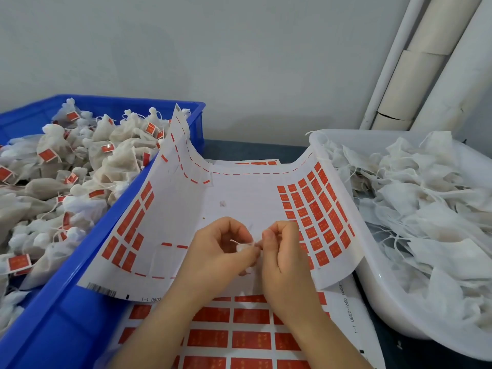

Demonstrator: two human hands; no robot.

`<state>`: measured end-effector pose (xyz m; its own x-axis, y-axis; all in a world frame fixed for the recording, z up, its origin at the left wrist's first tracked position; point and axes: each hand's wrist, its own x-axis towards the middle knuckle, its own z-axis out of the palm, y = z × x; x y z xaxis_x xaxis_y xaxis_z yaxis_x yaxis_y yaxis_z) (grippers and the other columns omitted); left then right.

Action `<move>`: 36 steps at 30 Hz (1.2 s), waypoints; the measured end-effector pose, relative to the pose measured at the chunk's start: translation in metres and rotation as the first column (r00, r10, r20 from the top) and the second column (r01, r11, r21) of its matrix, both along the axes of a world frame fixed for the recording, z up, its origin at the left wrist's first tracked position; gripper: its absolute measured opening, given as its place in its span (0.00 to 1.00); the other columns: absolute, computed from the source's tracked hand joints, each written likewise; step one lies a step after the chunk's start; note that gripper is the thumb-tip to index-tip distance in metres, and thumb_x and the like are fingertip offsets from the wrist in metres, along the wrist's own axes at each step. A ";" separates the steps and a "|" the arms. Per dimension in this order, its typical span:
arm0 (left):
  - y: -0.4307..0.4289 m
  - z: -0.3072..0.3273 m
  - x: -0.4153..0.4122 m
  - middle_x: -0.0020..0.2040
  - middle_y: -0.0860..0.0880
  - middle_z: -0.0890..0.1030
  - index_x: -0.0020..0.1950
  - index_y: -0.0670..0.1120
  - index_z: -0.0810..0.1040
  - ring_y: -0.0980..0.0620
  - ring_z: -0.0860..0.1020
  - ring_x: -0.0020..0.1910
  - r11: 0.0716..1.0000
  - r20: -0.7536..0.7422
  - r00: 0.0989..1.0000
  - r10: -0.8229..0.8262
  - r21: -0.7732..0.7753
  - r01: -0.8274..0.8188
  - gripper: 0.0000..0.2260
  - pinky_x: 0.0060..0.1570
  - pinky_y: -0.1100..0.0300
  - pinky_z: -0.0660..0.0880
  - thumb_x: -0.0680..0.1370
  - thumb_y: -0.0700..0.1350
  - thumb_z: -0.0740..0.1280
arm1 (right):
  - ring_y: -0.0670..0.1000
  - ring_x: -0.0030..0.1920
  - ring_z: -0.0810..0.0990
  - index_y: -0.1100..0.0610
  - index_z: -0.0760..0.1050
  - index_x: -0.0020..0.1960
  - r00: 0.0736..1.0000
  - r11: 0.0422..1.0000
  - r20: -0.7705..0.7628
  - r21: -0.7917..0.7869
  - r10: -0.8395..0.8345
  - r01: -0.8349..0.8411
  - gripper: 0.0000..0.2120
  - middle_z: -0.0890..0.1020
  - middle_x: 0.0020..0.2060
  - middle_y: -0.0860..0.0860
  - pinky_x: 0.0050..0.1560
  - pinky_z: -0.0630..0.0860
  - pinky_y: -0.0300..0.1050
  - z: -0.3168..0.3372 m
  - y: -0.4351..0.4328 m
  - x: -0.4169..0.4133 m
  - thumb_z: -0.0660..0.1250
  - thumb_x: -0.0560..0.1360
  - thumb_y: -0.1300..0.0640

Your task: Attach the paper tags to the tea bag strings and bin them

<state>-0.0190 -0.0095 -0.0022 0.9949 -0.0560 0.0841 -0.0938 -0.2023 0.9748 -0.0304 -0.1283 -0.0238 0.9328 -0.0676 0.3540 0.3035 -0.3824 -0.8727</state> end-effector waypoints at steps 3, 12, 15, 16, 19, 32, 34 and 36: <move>0.002 -0.001 0.000 0.35 0.51 0.80 0.44 0.49 0.76 0.51 0.79 0.33 0.992 0.019 0.996 -0.082 0.099 0.080 0.11 0.34 0.60 0.79 0.66 0.37 0.72 | 0.37 0.39 0.77 0.44 0.63 0.45 1.000 0.994 -0.005 -0.111 0.023 -0.023 0.09 0.75 0.34 0.42 0.34 0.74 0.32 0.001 -0.006 0.002 0.48 0.72 0.42; 0.012 0.002 0.003 0.31 0.46 0.81 0.38 0.41 0.77 0.50 0.82 0.32 0.960 -0.247 0.933 -0.263 0.026 0.277 0.05 0.33 0.63 0.77 0.70 0.32 0.67 | 0.39 0.32 0.76 0.41 0.62 0.44 0.994 0.972 -0.024 -0.210 0.108 -0.110 0.07 0.75 0.31 0.43 0.31 0.71 0.30 0.005 -0.006 0.000 0.49 0.72 0.40; 0.009 0.002 0.002 0.32 0.48 0.82 0.39 0.42 0.78 0.50 0.82 0.32 0.970 -0.220 0.947 -0.235 0.015 0.244 0.06 0.32 0.64 0.77 0.67 0.34 0.72 | 0.38 0.33 0.76 0.42 0.63 0.45 0.995 0.981 -0.035 -0.171 0.091 -0.096 0.06 0.75 0.32 0.42 0.31 0.71 0.29 0.003 -0.008 0.002 0.51 0.73 0.42; 0.008 0.001 0.002 0.33 0.49 0.82 0.39 0.44 0.79 0.51 0.82 0.31 0.972 -0.206 0.955 -0.215 0.052 0.231 0.07 0.32 0.64 0.77 0.66 0.36 0.74 | 0.37 0.32 0.76 0.42 0.63 0.45 0.995 0.982 -0.041 -0.160 0.090 -0.096 0.04 0.74 0.31 0.42 0.30 0.70 0.29 0.003 -0.009 0.003 0.52 0.75 0.44; 0.008 -0.001 0.001 0.34 0.52 0.82 0.38 0.48 0.79 0.52 0.82 0.31 0.965 -0.159 0.973 -0.168 0.175 0.195 0.08 0.32 0.63 0.79 0.65 0.38 0.75 | 0.39 0.34 0.77 0.43 0.64 0.44 0.987 0.974 -0.098 -0.175 0.125 -0.141 0.05 0.76 0.33 0.43 0.32 0.72 0.32 0.003 -0.015 0.006 0.56 0.79 0.49; 0.005 -0.011 0.000 0.29 0.49 0.75 0.33 0.47 0.74 0.58 0.72 0.27 0.942 0.069 0.984 -0.164 0.306 0.136 0.04 0.30 0.63 0.75 0.63 0.46 0.67 | 0.36 0.34 0.76 0.43 0.64 0.46 0.976 0.962 -0.130 -0.187 0.176 -0.198 0.04 0.75 0.32 0.42 0.33 0.70 0.29 0.006 -0.011 0.003 0.55 0.80 0.51; 0.004 -0.012 -0.001 0.27 0.52 0.73 0.32 0.47 0.72 0.59 0.70 0.26 0.938 0.109 0.982 -0.151 0.329 0.107 0.03 0.28 0.65 0.71 0.62 0.46 0.64 | 0.37 0.33 0.76 0.45 0.65 0.47 0.971 0.960 -0.137 -0.177 0.194 -0.217 0.03 0.76 0.32 0.43 0.32 0.70 0.29 0.006 -0.010 0.003 0.55 0.80 0.51; 0.004 -0.013 -0.001 0.26 0.55 0.70 0.32 0.46 0.70 0.58 0.67 0.26 0.925 0.149 0.974 -0.168 0.364 0.104 0.03 0.27 0.65 0.68 0.63 0.44 0.63 | 0.37 0.32 0.76 0.44 0.64 0.46 0.967 0.957 -0.140 -0.169 0.212 -0.234 0.04 0.75 0.31 0.43 0.32 0.70 0.29 0.006 -0.009 0.003 0.55 0.80 0.51</move>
